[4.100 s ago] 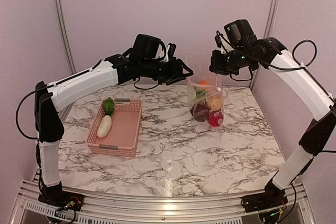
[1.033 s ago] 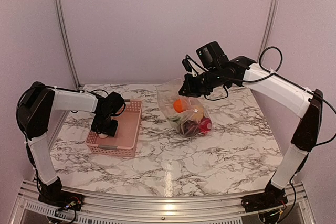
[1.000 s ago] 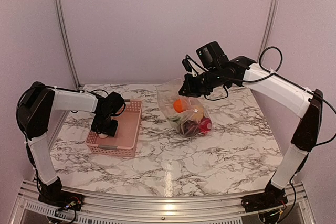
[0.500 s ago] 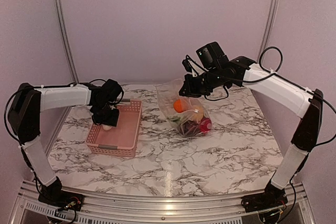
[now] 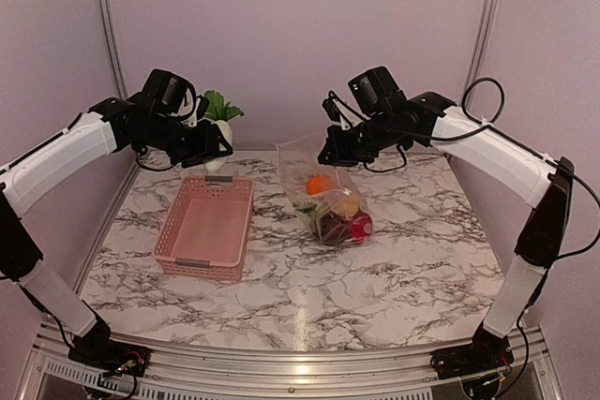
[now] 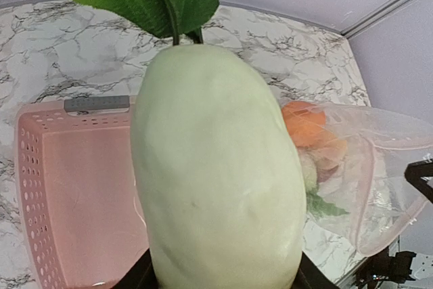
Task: Place the food in the zip-top bag and seal the zipper
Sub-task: Place the fake vegetable in the zipper food storage bag.
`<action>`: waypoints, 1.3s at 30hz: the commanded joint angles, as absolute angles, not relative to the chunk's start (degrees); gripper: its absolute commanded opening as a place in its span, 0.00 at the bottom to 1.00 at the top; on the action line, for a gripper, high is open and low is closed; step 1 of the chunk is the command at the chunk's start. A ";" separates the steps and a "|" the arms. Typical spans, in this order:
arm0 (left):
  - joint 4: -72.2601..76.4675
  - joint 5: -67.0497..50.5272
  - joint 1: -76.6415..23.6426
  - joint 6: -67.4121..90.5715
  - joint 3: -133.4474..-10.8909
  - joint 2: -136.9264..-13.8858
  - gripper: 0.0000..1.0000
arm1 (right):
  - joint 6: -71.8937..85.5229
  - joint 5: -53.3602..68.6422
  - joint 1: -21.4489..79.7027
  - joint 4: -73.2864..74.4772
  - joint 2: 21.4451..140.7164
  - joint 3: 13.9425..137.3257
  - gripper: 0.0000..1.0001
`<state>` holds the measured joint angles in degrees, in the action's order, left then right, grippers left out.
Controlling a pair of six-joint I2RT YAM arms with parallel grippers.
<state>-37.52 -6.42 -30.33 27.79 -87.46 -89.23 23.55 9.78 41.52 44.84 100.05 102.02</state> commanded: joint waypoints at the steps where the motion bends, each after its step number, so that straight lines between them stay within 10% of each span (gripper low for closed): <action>1: -30.65 -22.60 -30.74 34.84 -89.95 -86.86 0.31 | 21.96 9.30 41.08 45.94 101.86 105.84 0.00; 20: -8.06 -52.86 -40.01 62.09 -85.53 -92.45 0.29 | 20.23 7.17 37.26 46.94 101.16 107.96 0.00; 39: 6.65 -50.79 -41.62 88.88 -81.61 -98.86 0.33 | 20.48 7.91 37.67 45.44 96.44 104.32 0.00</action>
<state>-4.95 -53.28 -41.89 76.86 -83.33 -96.90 20.91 7.44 37.41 46.74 98.45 104.29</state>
